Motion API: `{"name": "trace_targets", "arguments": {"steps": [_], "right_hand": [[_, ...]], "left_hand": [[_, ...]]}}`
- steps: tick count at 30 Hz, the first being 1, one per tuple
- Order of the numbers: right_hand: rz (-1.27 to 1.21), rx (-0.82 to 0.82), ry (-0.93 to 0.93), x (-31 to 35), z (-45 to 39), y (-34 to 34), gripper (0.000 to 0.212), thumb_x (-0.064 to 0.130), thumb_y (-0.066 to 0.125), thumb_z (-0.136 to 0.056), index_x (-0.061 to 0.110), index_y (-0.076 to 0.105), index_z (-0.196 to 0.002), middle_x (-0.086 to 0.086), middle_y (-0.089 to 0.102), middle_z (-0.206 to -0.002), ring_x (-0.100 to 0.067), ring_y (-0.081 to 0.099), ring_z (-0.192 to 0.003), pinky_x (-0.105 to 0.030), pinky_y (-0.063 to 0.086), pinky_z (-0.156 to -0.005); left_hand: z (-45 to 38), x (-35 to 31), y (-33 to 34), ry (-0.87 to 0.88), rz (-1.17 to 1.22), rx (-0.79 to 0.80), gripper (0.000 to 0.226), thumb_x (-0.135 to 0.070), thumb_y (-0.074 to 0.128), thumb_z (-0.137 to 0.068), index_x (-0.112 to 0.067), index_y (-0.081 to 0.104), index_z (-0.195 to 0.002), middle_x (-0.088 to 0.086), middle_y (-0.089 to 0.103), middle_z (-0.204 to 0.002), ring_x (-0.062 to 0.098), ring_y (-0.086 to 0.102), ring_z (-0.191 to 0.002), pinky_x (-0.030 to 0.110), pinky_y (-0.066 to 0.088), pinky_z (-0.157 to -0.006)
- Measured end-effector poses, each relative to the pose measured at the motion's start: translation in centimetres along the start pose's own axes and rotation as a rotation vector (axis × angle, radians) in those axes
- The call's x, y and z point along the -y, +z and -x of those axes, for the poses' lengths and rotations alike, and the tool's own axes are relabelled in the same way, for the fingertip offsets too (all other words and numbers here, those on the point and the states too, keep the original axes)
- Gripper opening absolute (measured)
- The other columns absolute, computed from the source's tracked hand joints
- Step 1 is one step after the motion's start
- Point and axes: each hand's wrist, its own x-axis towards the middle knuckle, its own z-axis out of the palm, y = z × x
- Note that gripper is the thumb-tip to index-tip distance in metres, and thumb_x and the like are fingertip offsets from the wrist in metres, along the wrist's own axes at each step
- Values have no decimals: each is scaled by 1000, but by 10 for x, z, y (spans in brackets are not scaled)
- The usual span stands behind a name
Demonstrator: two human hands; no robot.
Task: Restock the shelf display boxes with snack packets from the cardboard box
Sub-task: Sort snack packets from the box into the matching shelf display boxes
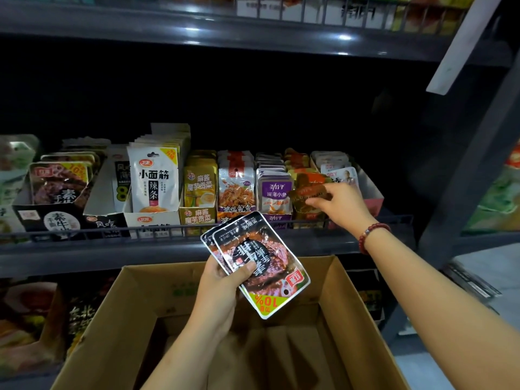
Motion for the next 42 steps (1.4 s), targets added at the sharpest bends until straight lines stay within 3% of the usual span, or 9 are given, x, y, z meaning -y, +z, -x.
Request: {"name": "trace_targets", "arguments": {"steps": [5, 10, 13, 18, 24, 30, 36, 39, 42], "right_hand": [[-97, 44, 21, 2, -9, 0, 24, 36, 64, -88, 15, 65, -99, 3, 69, -87, -7, 66, -80, -33, 57, -79], [-272, 84, 108, -5, -9, -1, 24, 32, 61, -90, 14, 60, -107, 2, 68, -101, -6, 64, -84, -22, 53, -76], [-264, 102, 129, -8, -7, 0, 25, 27, 65, -89, 15, 60, -111, 5, 66, -102, -9, 63, -93, -29, 52, -88], [-29, 1, 135, -9, -3, 5, 15, 29, 64, -89, 16, 59, -95, 0, 63, -89, -13, 57, -77, -20, 41, -62], [93, -6, 86, -4, -7, 5, 19, 31, 66, -87, 16, 56, -83, 4, 55, -77, -10, 53, -70, -15, 34, -54], [-15, 51, 111, -12, -12, 5, 32, 33, 68, -86, 11, 64, -108, -2, 69, -102, -15, 64, -90, -23, 49, -74], [-62, 40, 186, -14, -13, 6, 19, 32, 64, -89, 14, 60, -89, 1, 68, -78, -5, 62, -67, -19, 40, -51], [-101, -31, 197, -14, -11, 10, 16, 27, 62, -91, 21, 55, -78, -2, 70, -82, -4, 59, -62, -19, 39, -49], [-81, -88, 193, -12, -9, 11, 15, 23, 62, -92, 17, 53, -80, -3, 67, -90, -7, 55, -65, -16, 37, -52]], "left_hand": [[1, -2, 0, 1, 18, 7, 37, 3, 68, -82, -20, 59, -110, 4, 74, -101, 20, 72, -90, 31, 54, -69], [2, -4, 0, 2, 32, 15, 38, 0, 68, -80, -20, 59, -111, 5, 74, -103, 23, 70, -94, 33, 54, -70], [3, -5, 0, -1, 38, 11, 37, 2, 67, -82, -19, 58, -111, 6, 73, -104, 25, 69, -96, 35, 54, -71], [3, -6, 1, -17, 55, -4, 35, 3, 66, -83, -20, 58, -108, 8, 72, -106, 28, 68, -98, 39, 55, -78], [4, -8, 1, -28, 66, -6, 34, 2, 66, -83, -21, 58, -108, 6, 72, -104, 26, 68, -97, 37, 54, -75], [4, -9, 0, -42, 89, -1, 36, 3, 65, -83, -19, 58, -111, 8, 71, -107, 27, 68, -99, 36, 54, -74], [3, -8, -1, -41, 86, 4, 36, 3, 65, -83, -17, 58, -113, 9, 72, -107, 27, 69, -98, 35, 54, -73], [3, -8, -2, -40, 91, 2, 37, 2, 65, -84, -17, 57, -115, 9, 72, -107, 28, 68, -98, 37, 54, -75], [2, -8, -3, -41, 97, -4, 38, 2, 66, -83, -17, 57, -115, 9, 72, -107, 28, 68, -98, 40, 54, -79]]}}
